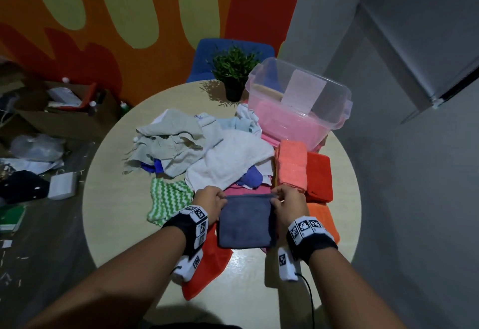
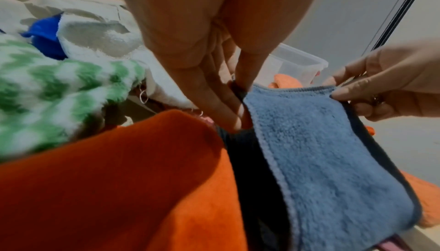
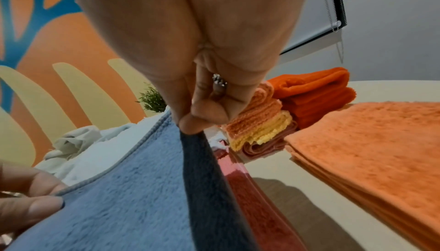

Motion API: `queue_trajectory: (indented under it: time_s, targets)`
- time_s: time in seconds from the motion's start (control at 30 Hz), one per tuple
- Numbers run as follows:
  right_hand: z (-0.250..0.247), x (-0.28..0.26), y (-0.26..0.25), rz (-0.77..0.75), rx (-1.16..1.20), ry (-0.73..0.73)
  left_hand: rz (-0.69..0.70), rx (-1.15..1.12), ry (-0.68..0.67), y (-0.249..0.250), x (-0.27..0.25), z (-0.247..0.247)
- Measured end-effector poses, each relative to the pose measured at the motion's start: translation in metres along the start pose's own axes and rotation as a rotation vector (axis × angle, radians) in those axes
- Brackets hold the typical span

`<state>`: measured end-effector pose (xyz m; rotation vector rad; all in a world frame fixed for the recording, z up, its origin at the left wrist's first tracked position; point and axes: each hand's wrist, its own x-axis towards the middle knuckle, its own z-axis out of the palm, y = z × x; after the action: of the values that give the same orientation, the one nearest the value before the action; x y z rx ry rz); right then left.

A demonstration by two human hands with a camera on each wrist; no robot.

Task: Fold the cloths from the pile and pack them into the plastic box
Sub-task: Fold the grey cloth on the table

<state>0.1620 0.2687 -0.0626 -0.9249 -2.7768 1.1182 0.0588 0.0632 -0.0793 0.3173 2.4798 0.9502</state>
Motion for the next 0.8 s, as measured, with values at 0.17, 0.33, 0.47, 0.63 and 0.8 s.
queue_trajectory:
  time_s: [0.17,0.33,0.47,0.63,0.8]
  targets:
    - [0.009,0.011,-0.005,-0.026,-0.004,0.068,-0.019,0.154,0.011,-0.008,0.02,0.012]
    - [0.026,-0.015,0.013,-0.171,-0.127,-0.197,0.033,0.304,0.043,-0.009,0.021,0.014]
    - [0.042,-0.034,0.029,-0.241,-0.43,-0.484,0.312,0.267,-0.099,0.006,0.006,0.02]
    - [0.052,-0.038,0.03,-0.38,-0.612,-0.398,0.397,0.701,-0.514,-0.002,-0.018,0.041]
    - [0.044,-0.037,0.029,-0.398,-0.532,-0.35,0.464,0.804,-0.356,-0.005,-0.024,0.046]
